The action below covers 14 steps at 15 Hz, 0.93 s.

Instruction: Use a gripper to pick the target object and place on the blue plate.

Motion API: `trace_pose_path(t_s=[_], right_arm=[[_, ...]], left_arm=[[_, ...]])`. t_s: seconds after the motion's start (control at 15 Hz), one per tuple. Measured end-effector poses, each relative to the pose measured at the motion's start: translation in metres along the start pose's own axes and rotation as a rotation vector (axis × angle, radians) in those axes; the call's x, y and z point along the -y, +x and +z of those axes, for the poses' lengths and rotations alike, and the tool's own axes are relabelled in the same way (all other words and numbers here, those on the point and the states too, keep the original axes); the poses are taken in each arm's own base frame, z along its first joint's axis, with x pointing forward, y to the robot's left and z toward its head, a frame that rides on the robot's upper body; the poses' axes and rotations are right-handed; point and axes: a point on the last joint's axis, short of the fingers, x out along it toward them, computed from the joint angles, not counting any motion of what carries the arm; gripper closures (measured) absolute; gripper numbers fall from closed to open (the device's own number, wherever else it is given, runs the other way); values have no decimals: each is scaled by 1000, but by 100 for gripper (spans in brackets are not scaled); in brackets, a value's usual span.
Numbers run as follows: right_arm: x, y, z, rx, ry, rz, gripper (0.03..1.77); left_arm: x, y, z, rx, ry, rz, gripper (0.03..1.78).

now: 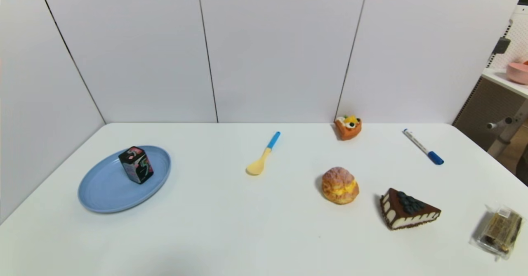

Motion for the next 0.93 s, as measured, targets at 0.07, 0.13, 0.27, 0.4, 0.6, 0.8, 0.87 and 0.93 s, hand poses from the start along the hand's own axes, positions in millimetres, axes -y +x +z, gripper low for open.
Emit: trace_pose_path(t_s=[0.07,0.13,0.27,0.4,0.6,0.8,0.87,0.93], right_arm=[[0,0,0,0,0,0,10],[0,0,0,0,0,0,10],[0,0,0,0,0,1,10],[0,0,0,0,0,0,10],[0,0,0,0,0,1,10],[0,0,0,0,0,1,10],[0,0,0,0,0,1,10],[0,0,0,0,0,1,10]], left_arm=[[0,0,0,6,4,-3,12],[0,-1,0,10,6,-3,12],[0,-1,0,11,-4,1,12],[0,-1,0,13,-37,2,12],[0,-1,0,15,-85,11,12],[-1,-1,0,15,-97,34,12],[-1,-1,0,15,-98,35,12],[-1,-1,0,15,-97,35,12]])
